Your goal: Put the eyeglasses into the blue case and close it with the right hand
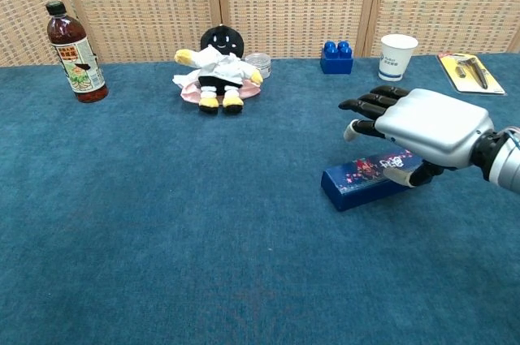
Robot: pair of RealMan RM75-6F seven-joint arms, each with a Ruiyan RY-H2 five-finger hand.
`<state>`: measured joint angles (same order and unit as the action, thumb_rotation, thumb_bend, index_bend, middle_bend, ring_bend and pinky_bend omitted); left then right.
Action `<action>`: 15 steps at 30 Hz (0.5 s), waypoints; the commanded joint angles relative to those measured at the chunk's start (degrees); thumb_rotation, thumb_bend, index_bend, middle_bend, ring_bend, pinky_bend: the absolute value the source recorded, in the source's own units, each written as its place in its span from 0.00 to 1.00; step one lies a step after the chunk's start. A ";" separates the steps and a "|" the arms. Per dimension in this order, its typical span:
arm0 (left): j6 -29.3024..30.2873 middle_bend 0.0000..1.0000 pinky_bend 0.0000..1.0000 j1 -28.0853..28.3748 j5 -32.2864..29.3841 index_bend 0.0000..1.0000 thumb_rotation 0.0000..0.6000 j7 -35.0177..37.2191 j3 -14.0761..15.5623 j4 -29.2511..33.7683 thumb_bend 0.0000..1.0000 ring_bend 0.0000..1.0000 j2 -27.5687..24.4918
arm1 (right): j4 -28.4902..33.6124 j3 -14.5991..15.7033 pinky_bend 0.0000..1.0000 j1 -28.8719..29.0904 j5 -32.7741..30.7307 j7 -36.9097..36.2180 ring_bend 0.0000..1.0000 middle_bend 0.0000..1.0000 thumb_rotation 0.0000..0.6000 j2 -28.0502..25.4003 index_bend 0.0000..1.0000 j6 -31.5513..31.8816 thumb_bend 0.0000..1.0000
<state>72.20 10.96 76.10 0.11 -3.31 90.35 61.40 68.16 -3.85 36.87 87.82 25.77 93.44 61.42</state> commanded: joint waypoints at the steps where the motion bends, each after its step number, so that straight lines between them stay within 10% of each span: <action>1: 0.03 0.00 0.00 -0.01 0.02 0.00 1.00 0.07 -0.02 -0.02 0.00 0.00 -0.02 | -0.92 -0.46 0.03 0.16 -0.55 -0.13 0.00 0.00 1.00 0.87 0.19 0.02 0.37; 9: -0.15 0.00 0.00 0.03 -0.11 0.00 1.00 0.54 -0.10 -0.23 0.00 0.00 -0.11 | -0.11 -1.05 0.03 0.01 0.14 -0.91 0.00 0.00 1.00 0.64 0.18 2.48 0.34; 15: -0.64 0.00 0.00 0.26 -0.31 0.00 1.00 0.34 -0.11 -0.35 0.00 0.00 -0.01 | 13.22 -0.62 0.03 1.04 -1.84 -2.12 0.00 0.00 1.00 -8.75 0.05 -3.03 0.32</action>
<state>71.57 11.22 75.80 0.44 -3.41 90.00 61.39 74.73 -4.71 37.18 87.43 24.19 89.89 62.21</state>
